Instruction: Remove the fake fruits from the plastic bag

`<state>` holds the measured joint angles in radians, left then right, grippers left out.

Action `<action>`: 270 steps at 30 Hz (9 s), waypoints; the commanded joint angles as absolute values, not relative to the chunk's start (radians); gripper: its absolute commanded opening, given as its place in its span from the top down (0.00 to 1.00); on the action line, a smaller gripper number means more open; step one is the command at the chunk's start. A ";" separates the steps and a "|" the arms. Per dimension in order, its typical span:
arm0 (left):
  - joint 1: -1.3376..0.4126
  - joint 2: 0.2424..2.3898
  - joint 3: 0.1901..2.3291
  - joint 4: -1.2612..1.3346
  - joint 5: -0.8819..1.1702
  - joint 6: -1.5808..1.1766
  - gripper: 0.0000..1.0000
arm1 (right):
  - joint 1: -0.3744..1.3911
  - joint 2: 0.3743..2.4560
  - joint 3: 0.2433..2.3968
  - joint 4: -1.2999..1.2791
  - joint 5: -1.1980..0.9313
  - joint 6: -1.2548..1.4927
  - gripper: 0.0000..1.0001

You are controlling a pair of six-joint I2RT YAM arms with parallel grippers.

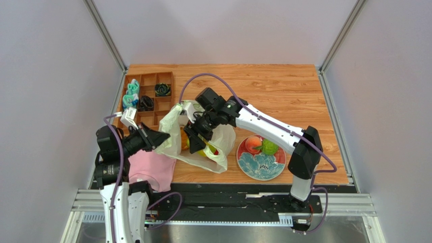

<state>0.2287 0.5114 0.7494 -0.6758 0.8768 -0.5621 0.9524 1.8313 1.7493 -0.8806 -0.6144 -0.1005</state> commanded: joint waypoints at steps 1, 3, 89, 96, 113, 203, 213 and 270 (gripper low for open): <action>0.282 0.543 0.759 -0.801 0.707 -0.485 1.00 | 0.882 1.738 1.721 -0.787 -0.833 -0.023 0.50; 0.311 0.535 0.742 -0.782 0.701 -0.531 1.00 | 0.885 1.735 1.707 -0.824 -0.860 -0.064 0.49; 0.373 0.738 0.821 -0.405 1.025 -0.778 1.00 | 0.518 0.641 0.497 -0.974 -0.284 -1.724 0.38; 0.374 0.707 0.802 -0.428 1.020 -0.759 1.00 | 0.517 0.571 0.400 -0.899 -0.275 -1.837 0.23; 0.374 0.703 0.801 -0.439 1.071 -0.778 1.00 | 0.518 0.497 0.816 -1.110 -0.437 -1.725 0.12; 0.474 0.522 1.264 -1.519 1.235 0.021 1.00 | 0.934 1.996 1.503 -0.204 0.133 0.449 0.59; 0.480 0.517 1.255 -1.506 1.229 0.011 1.00 | 0.933 1.976 1.465 -0.236 0.107 0.480 0.59; 0.495 0.578 1.131 -1.064 1.282 -0.308 1.00 | 0.946 1.692 1.491 -0.273 -0.330 0.005 1.00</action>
<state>0.4850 0.5304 1.1328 -1.2751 1.2461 -0.1776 0.9424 1.7412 1.4479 -0.2619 -0.1444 0.1055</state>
